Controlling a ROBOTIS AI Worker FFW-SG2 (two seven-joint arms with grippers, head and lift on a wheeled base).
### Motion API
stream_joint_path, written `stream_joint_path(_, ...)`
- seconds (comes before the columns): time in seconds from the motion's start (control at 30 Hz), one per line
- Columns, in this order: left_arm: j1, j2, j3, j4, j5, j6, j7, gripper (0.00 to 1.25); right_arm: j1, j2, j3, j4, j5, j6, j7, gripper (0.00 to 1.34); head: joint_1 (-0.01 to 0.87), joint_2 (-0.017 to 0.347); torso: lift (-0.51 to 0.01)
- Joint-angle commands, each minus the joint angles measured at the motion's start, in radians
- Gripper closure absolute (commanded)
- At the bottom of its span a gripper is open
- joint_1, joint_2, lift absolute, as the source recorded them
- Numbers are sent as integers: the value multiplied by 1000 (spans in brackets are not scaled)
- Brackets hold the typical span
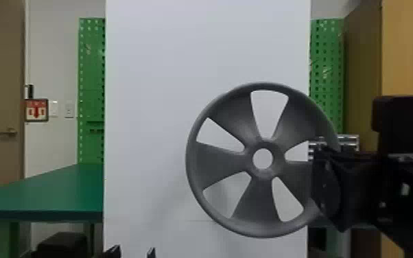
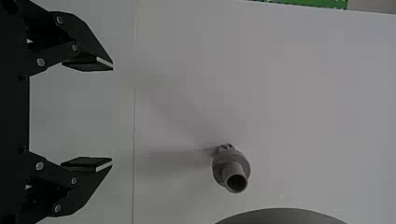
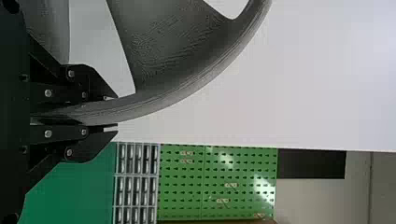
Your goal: Hold the wheel and insert it
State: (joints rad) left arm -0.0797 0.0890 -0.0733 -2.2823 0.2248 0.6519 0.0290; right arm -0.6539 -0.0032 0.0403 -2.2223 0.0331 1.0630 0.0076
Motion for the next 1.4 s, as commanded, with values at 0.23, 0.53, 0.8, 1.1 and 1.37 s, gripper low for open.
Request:
stream_joint_path(0.23,-3,0,-3,0,-2,11,0,516,-19,4,63,38,41,-1,0,1067,5,75,-482)
stream_joint_path(0.53,-3,0,-5,1,-5,11,0,516,-33,4,118,62,57,8,-1,1067,5,75,-482)
stream_joint_path(0.8,-5,0,-6,1,-7,15,0,516,-44,4,162,78,13,2,-66,1070,5,75,-482)
stream_joint_path(1.1,-8,0,-13,1,-7,18,0,516,-64,4,199,98,-27,-8,-120,1075,5,75,-482)
stream_joint_path(1.37,-9,0,-16,1,-7,20,0,516,-72,4,225,115,-65,-23,-173,1078,5,75,-482)
